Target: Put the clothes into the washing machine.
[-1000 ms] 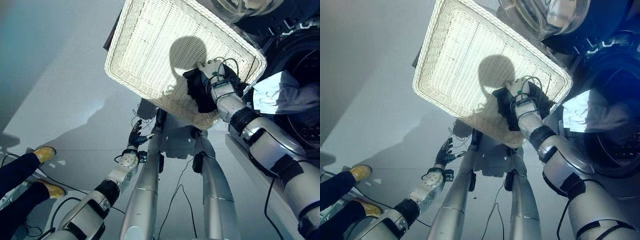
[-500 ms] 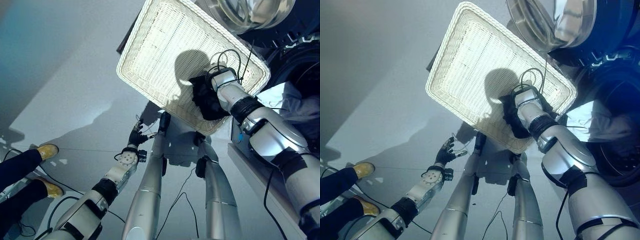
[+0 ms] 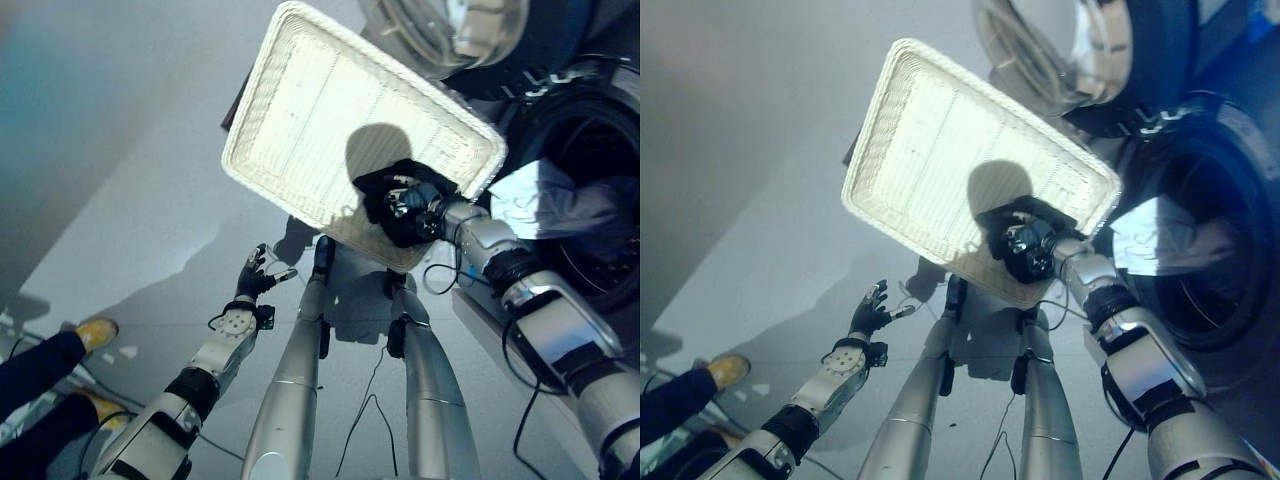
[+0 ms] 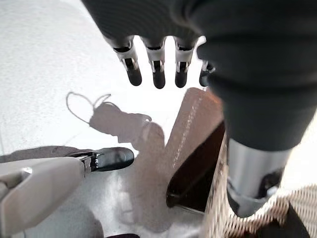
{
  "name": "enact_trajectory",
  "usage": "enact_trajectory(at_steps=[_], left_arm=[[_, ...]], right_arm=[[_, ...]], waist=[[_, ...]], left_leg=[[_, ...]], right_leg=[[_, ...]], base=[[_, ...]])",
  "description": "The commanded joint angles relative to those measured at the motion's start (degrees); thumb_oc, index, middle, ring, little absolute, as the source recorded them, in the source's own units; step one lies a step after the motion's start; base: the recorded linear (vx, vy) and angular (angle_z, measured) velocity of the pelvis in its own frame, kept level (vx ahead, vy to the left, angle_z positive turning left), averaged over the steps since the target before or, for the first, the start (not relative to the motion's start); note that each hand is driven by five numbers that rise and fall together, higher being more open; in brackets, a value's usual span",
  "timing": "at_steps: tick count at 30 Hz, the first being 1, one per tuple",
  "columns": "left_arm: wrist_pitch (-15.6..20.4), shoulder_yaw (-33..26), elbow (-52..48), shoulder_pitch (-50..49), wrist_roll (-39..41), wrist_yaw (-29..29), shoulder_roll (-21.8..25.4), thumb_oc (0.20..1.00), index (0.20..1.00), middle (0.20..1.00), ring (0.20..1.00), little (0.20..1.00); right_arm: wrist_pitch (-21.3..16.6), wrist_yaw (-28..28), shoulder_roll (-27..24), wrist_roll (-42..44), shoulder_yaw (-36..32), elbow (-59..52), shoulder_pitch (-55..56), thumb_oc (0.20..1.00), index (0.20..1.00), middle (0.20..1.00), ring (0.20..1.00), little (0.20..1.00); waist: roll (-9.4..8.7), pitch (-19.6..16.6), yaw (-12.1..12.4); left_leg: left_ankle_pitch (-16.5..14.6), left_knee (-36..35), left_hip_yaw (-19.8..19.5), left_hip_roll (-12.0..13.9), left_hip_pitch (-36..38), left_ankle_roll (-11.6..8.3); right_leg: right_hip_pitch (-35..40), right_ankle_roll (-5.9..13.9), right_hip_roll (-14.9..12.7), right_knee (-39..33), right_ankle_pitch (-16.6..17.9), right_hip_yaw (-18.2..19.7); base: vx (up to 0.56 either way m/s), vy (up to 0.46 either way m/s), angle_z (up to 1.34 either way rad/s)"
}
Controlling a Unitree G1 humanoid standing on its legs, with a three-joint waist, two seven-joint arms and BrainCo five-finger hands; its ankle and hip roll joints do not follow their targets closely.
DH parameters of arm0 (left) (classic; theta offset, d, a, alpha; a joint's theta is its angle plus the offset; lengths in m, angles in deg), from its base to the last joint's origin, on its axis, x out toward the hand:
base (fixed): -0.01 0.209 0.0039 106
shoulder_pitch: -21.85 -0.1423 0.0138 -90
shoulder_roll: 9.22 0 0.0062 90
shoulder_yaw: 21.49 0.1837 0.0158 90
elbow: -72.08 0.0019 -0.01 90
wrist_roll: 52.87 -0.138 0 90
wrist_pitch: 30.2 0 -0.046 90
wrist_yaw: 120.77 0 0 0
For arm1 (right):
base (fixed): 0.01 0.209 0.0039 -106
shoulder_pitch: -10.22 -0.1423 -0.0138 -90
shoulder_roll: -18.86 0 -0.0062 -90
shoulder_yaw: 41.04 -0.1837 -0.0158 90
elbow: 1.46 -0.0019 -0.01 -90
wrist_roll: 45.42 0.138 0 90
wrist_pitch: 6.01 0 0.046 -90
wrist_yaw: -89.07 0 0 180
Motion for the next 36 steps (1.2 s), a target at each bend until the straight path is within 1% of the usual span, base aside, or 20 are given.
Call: enact_trajectory(at_steps=[1, 6, 8, 11, 13, 14, 15, 17, 18, 19, 20, 21, 22, 24, 25, 26, 28, 31, 32, 36], left_arm=[[3.2, -1.5, 0.5, -2.6, -2.2, 0.8, -2.5, 1.0, 1.0, 1.0, 1.0, 1.0], [4.3, -1.3, 1.2, -3.2, -2.8, 2.2, -3.6, 1.0, 1.0, 1.0, 1.0, 1.0], [4.4, -1.1, 1.3, -3.2, -2.9, 2.5, -3.7, 1.0, 1.0, 1.0, 1.0, 1.0], [4.3, -1.2, 1.1, -3.3, -2.6, 2.5, -3.6, 1.0, 1.0, 1.0, 1.0, 1.0], [4.4, -1.0, 0.9, -3.4, -2.6, 2.5, -3.6, 1.0, 1.0, 1.0, 1.0, 1.0], [4.3, -0.8, 0.7, -3.4, -2.6, 2.4, -3.6, 1.0, 1.0, 1.0, 1.0, 1.0], [4.1, -0.7, 0.5, -3.3, -2.4, 2.4, -3.5, 1.0, 1.0, 1.0, 1.0, 1.0], [4.1, -0.7, 0.5, -3.3, -2.4, 2.4, -3.5, 1.0, 1.0, 1.0, 1.0, 1.0], [4.1, -0.7, 0.3, -3.3, -2.5, 2.8, -3.5, 1.0, 1.0, 1.0, 1.0, 1.0], [4.1, -0.8, 0.3, -3.4, -2.6, 2.9, -3.7, 1.0, 1.0, 1.0, 1.0, 1.0], [4.1, -0.8, 0.2, -3.5, -2.6, 3.0, -3.8, 1.0, 1.0, 1.0, 1.0, 1.0], [4.2, -0.8, -0.2, -3.7, -2.4, 3.5, -4.0, 1.0, 1.0, 1.0, 1.0, 1.0], [4.5, -0.8, -0.2, -4.0, -2.4, 3.6, -4.2, 1.0, 1.0, 1.0, 1.0, 1.0], [4.6, -1.2, -0.3, -4.4, -2.6, 3.7, -4.4, 1.0, 1.0, 1.0, 1.0, 1.0], [4.6, -1.2, -0.3, -4.5, -2.5, 3.7, -4.4, 1.0, 1.0, 1.0, 1.0, 1.0], [4.8, -1.3, 0.1, -4.4, -2.4, 3.7, -4.5, 1.0, 1.0, 1.0, 1.0, 1.0], [5.4, -1.5, 1.0, -4.3, -2.3, 3.2, -4.7, 1.0, 1.0, 1.0, 1.0, 1.0], [5.8, -1.7, 2.1, -3.8, -2.1, 2.5, -4.4, 1.0, 1.0, 1.0, 1.0, 1.0], [6.1, -1.8, 3.0, -3.3, -1.9, 2.1, -4.6, 1.0, 1.0, 1.0, 1.0, 1.0], [6.5, -1.3, 4.5, -2.0, -1.1, 1.5, -4.0, 1.0, 1.0, 1.0, 1.0, 1.0]], right_arm=[[-2.2, -3.8, -1.1, 15.8, -1.9, -3.9, 1.7, 0.2, 0.2, 0.2, 0.2, 0.2], [-3.4, -2.9, -0.1, 21.2, -4.5, -7.7, 6.6, 0.2, 0.2, 0.2, 0.2, 0.2], [-3.6, -2.8, -0.4, 20.7, -4.9, -8.9, 8.1, 0.2, 0.2, 0.2, 0.2, 0.2], [-4.4, -3.1, -0.7, 18.6, -4.7, -9.8, 8.8, 0.2, 0.2, 0.2, 0.2, 0.2], [-6.0, -4.3, -1.0, 15.7, -3.8, -10.8, 8.9, 0.2, 0.2, 0.2, 0.2, 0.2], [-10.2, -3.1, -1.4, 10.6, -2.7, -12.2, 8.9, 0.2, 0.2, 0.2, 0.2, 0.2], [-13.5, -0.2, -1.7, 7.9, -2.2, -13.3, 8.6, 0.95, 0.95, 0.95, 0.95, 0.95], [-13.5, -0.1, -1.7, 7.9, -2.2, -13.4, 8.6, 0.95, 0.95, 0.95, 0.95, 0.95], [-18.1, 4.1, -2.0, 0.3, -1.7, -14.8, 8.3, 1.0, 1.0, 1.0, 1.0, 1.0], [-20.3, 6.6, -2.3, -4.6, -1.3, -15.8, 8.2, 1.0, 1.0, 1.0, 1.0, 1.0], [-21.3, 7.7, -2.3, -7.4, -1.2, -16.4, 8.2, 1.0, 1.0, 1.0, 1.0, 1.0], [-24.8, 16.2, -3.2, -22.9, 0.6, -19.8, 7.7, 1.0, 1.0, 1.0, 1.0, 1.0], [-25.4, 22.4, -4.0, -33.6, 2.2, -22.3, 7.4, 1.0, 1.0, 1.0, 1.0, 1.0], [-24.0, 31.3, -5.6, -50.5, 4.5, -25.7, 6.3, 1.0, 1.0, 1.0, 1.0, 1.0], [-23.6, 32.6, -5.7, -53.3, 4.7, -26.0, 6.2, 1.0, 1.0, 1.0, 1.0, 1.0], [-21.5, 35.7, -6.8, -60.9, 6.4, -27.3, 5.4, 1.0, 1.0, 1.0, 1.0, 1.0], [-18.6, 38.8, -8.1, -67.4, 8.9, -28.3, 4.1, 1.0, 1.0, 1.0, 1.0, 1.0], [-16.6, 40.5, -9.0, -72.1, 10.8, -27.4, 2.9, 1.0, 1.0, 1.0, 1.0, 1.0], [-14.8, 41.3, -9.5, -74.4, 12.4, -26.5, 1.7, 1.0, 1.0, 1.0, 1.0, 1.0], [-10.9, 42.5, -10.5, -76.9, 16.6, -22.4, -0.8, 1.0, 1.0, 1.0, 1.0, 1.0]], waist=[[1.64, 1.6, -0.5], [1.82, 1.6, -2.6], [1.84, 1.6, -3.4], [1.83, 1.6, -3.7], [1.83, 1.6, -4.0], [1.86, 1.6, -4.1], [1.89, 1.6, -4.1], [1.88, 1.6, -4.1], [1.95, 1.6, -4.2], [1.94, 1.6, -4.2], [1.94, 1.6, -4.3], [1.97, 1.6, -4.4], [2.01, 1.6, -4.4], [2.07, 1.6, -4.2], [2.09, 1.6, -4.2], [2.06, 1.6, -4.1], [2.04, 1.6, -3.9], [1.96, 1.6, -3.7], [1.9, 1.6, -3.5], [1.71, 1.6, -2.8]], left_leg=[[-6.5, 4.8, 2.5, -4.2, 1.2, 1.4], [-7.7, 5.8, 4.1, -4.5, 2.4, 1.79], [-8.2, 6.2, 4.8, -4.6, 3.0, 1.95], [-8.4, 6.5, 4.9, -4.8, 3.1, 2.04], [-8.6, 6.7, 5.2, -4.7, 3.3, 2.07], [-8.5, 6.7, 5.3, -4.8, 3.4, 2.1], [-8.5, 6.8, 5.5, -4.8, 3.4, 2.02], [-8.5, 6.8, 5.5, -4.8, 3.4, 2.02], [-8.4, 6.6, 5.7, -4.7, 3.2, 2.04], [-8.3, 6.4, 5.8, -4.6, 3.2, 2.04], [-8.2, 6.4, 5.8, -4.6, 3.2, 2.03], [-8.0, 6.1, 6.0, -4.6, 2.9, 2.06], [-7.8, 6.0, 6.0, -4.7, 2.6, 2.14], [-7.6, 5.7, 5.9, -4.7, 2.3, 2.27], [-7.6, 5.6, 5.9, -4.7, 2.2, 2.28], [-7.5, 5.6, 5.9, -4.7, 2.1, 2.33], [-7.4, 5.5, 5.7, -4.7, 1.9, 2.41], [-7.4, 5.5, 5.5, -4.7, 1.7, 2.39], [-7.2, 5.2, 5.4, -4.6, 1.7, 2.41], [-7.0, 4.7, 4.9, -4.5, 1.5, 2.23]], right_leg=[[1.0, 4.99, 0.9, -3.2, 3.4, -1.3], [1.4, 4.96, 1.3, -3.2, 3.8, 0.5], [1.8, 4.92, 1.5, -3.3, 3.9, 1.3], [1.9, 4.89, 1.6, -3.4, 4.0, 1.7], [2.2, 4.85, 1.6, -3.5, 4.0, 1.9], [2.3, 4.83, 1.5, -3.6, 4.0, 2.0], [2.4, 4.88, 1.4, -3.7, 4.0, 2.0], [2.4, 4.88, 1.4, -3.7, 4.0, 2.0], [2.4, 4.88, 1.5, -3.8, 3.9, 1.9], [2.4, 4.9, 1.4, -3.8, 3.9, 1.8], [2.4, 4.92, 1.4, -3.8, 3.9, 1.8], [2.2, 4.9, 1.5, -3.8, 3.8, 1.7], [2.0, 4.89, 1.5, -3.8, 3.7, 1.6], [1.9, 4.97, 1.5, -3.7, 3.5, 1.5], [1.9, 4.99, 1.6, -3.7, 3.4, 1.5], [1.9, 5.02, 1.6, -3.5, 3.3, 1.3], [1.8, 5.17, 1.4, -3.3, 3.0, 1.1], [1.8, 5.26, 1.4, -3.2, 2.8, 0.9], [1.9, 5.37, 1.3, -3.2, 2.7, 0.7], [1.9, 5.61, 1.1, -3.4, 2.7, 0.2]], base=[[0.0, 0.054, -0.21], [0.0, 0.041, -0.21], [0.01, 0.042, -0.15], [0.01, 0.026, -0.2], [0.01, 0.027, -0.11], [0.0, 0.0, 0.0], [0.0, 0.0, 0.0], [0.01, 0.016, -0.04], [0.01, 0.037, -0.03], [0.01, 0.041, 0.0], [0.01, 0.045, -0.01], [0.0, 0.049, -0.01], [-0.01, 0.057, -0.02], [-0.01, 0.037, -0.01], [-0.01, 0.031, -0.01], [0.0, 0.0, 0.0], [0.0, 0.0, 0.0], [-0.01, 0.005, 0.05], [-0.01, -0.005, 0.04], [0.0, -0.009, 0.02]])
